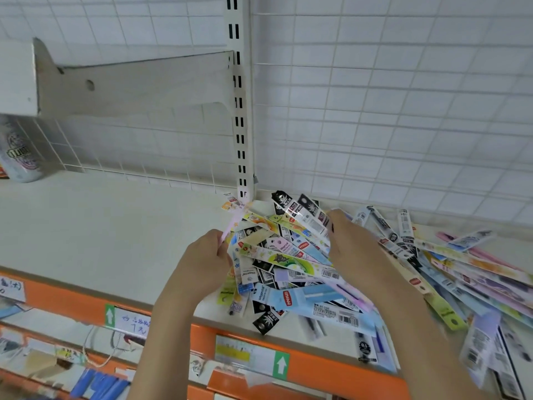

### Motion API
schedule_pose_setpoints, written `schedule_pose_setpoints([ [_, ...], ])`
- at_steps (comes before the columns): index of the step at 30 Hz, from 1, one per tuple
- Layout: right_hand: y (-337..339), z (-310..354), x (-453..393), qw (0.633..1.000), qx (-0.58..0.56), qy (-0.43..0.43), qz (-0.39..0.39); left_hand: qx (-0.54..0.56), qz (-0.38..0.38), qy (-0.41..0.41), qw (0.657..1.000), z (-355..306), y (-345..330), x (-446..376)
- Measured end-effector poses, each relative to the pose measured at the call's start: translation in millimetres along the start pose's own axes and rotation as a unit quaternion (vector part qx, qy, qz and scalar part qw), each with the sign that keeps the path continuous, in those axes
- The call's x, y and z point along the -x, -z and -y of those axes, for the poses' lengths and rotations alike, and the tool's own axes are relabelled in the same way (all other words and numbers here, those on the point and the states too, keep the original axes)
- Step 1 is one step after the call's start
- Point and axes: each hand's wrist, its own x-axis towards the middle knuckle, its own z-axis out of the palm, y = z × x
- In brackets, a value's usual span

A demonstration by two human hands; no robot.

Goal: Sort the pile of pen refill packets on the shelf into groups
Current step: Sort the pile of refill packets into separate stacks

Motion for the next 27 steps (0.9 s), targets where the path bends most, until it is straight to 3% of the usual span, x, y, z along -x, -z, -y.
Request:
schedule_pose_setpoints([
  [12, -23, 19, 0, 0.991, 0.113, 0.055, 0.038, 0.072, -0.028, 0.055, 0.995, -3, 7, 10],
  [21, -24, 14, -5, 0.995, 0.073, 0.054, 0.039, 0.083, -0.034, 0.049, 0.995, -10, 3, 10],
  [27, -29, 16, -4, 0.993, 0.056, 0.057, 0.081, 0.07, -0.032, 0.047, 0.996, -12, 1, 12],
])
